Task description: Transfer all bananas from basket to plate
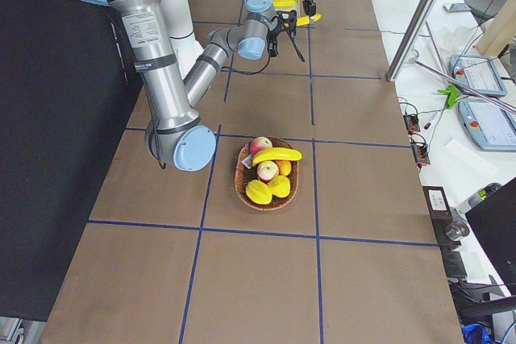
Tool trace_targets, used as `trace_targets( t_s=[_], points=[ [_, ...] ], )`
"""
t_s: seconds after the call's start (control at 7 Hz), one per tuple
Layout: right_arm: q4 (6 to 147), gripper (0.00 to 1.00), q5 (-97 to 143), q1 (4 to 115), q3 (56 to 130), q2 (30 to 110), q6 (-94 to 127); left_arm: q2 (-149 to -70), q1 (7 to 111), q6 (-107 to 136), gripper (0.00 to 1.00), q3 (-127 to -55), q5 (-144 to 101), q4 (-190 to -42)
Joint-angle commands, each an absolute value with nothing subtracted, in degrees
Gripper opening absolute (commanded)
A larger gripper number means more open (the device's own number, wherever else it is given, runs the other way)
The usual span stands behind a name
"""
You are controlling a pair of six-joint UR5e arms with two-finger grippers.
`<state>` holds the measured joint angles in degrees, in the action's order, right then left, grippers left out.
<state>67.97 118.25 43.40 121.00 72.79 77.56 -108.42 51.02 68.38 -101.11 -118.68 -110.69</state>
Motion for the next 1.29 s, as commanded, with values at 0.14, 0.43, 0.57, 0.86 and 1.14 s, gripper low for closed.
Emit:
trace_targets(
  t_s=[0.14,0.43,0.57,0.86,1.14],
  points=[
    [68.03,1.0,117.78,44.65,118.84,73.65,77.34,-93.89,51.24,62.06,0.0,-102.93,-114.79,-109.07],
    [67.94,1.0,117.77,44.91,118.39,74.18,77.34,-92.72,51.07,58.45,0.08,-102.57,-113.65,-108.99],
    [67.94,1.0,117.77,44.91,118.39,74.09,77.34,-92.72,50.54,58.27,0.67,-101.79,-112.42,-109.25],
    [68.37,1.0,119.34,46.91,118.04,74.35,75.69,-93.51,49.31,59.32,1.0,-100.2,-111.97,-111.35],
    [69.09,1.0,120.67,48.42,119.96,80.99,67.81,-96.75,49.13,60.91,1.0,-102.2,-112.67,-111.27]
  ],
)
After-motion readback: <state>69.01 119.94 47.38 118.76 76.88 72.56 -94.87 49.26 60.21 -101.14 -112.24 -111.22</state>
